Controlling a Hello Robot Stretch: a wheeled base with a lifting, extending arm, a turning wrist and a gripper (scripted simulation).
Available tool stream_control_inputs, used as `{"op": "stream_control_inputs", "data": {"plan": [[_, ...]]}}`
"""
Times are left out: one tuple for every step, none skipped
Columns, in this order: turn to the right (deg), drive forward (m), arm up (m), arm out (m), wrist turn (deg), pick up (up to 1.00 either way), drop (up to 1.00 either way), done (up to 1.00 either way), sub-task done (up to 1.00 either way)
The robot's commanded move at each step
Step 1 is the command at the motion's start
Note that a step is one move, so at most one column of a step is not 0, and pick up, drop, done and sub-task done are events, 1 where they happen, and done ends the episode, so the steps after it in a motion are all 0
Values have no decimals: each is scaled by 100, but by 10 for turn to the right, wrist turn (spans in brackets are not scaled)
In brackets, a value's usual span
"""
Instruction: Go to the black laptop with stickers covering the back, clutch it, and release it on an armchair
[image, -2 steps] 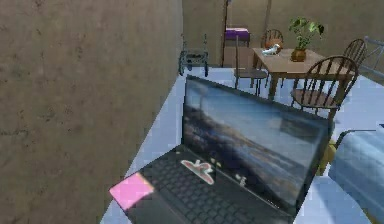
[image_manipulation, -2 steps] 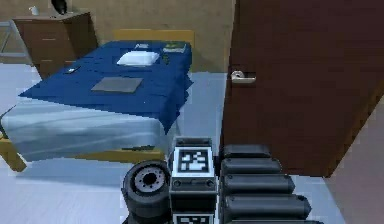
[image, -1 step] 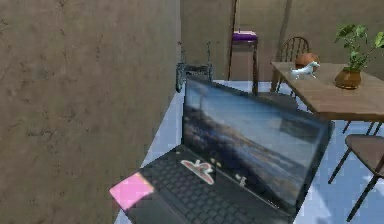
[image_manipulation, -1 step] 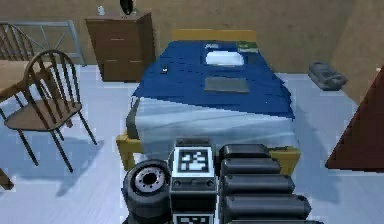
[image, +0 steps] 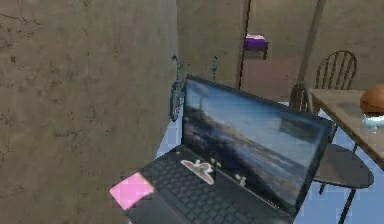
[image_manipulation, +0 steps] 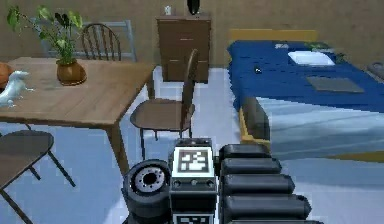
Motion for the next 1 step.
{"op": "stream_control_inputs", "data": {"plan": [[-30, 0, 0, 0, 0, 0, 0, 0, 0]]}}
